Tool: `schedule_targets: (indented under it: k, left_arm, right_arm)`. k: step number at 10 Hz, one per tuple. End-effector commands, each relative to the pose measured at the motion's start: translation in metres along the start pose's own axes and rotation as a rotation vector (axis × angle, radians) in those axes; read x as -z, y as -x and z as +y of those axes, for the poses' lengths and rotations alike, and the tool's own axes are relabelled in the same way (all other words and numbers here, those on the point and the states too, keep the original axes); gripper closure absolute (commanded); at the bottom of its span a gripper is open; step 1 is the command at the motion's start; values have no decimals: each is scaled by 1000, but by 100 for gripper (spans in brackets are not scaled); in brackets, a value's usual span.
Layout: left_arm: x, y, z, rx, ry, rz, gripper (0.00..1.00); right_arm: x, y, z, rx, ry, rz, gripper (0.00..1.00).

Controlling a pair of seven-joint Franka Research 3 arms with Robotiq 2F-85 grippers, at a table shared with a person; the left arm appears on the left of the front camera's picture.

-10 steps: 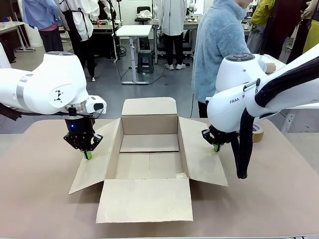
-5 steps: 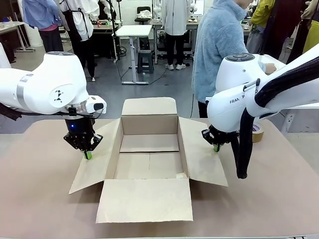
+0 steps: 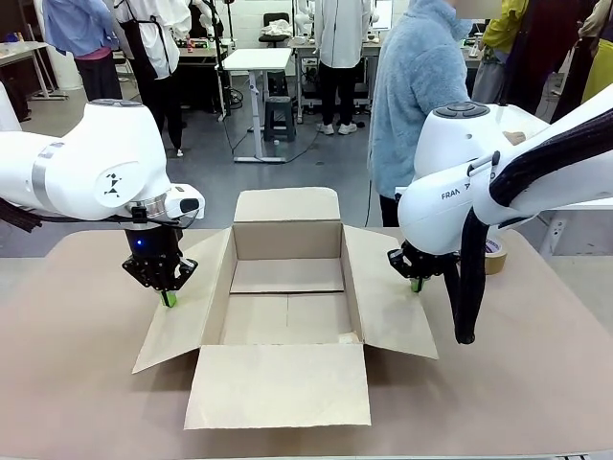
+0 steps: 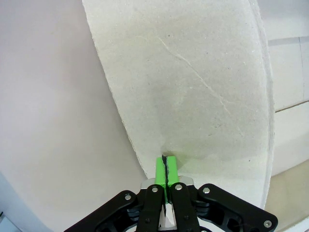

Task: Wrap the clocks to prevent damage.
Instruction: Once the human has placed the objects inside and stepped back, release both hands from the side flaps of the Package Box.

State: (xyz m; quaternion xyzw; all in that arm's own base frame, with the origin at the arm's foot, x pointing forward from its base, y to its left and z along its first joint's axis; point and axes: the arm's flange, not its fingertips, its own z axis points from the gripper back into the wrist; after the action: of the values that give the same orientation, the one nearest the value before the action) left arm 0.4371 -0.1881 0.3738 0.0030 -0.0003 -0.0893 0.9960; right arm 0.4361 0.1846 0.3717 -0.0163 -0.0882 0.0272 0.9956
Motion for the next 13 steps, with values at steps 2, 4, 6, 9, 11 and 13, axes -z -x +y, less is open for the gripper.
schedule_targets:
  k: [2, 4, 6, 9, 11, 13]
  left_arm:
    - [-2, 1, -1, 4, -14, -8, 100]
    - [-2, 1, -1, 4, -14, -8, 100]
    - [-2, 1, -1, 4, -14, -8, 100]
    - [-2, 1, -1, 4, -14, -8, 100]
    - [-2, 1, -1, 4, -14, -8, 100]
    - [-2, 1, -1, 4, -14, -8, 100]
  right_arm:
    - [0, 0, 0, 4, 0, 0, 99]
    - [0, 0, 0, 4, 0, 0, 99]
    - [0, 0, 0, 4, 0, 0, 99]
    - [0, 0, 0, 4, 0, 0, 99]
    - [0, 0, 0, 4, 0, 0, 99]
    - [0, 0, 0, 4, 0, 0, 99]
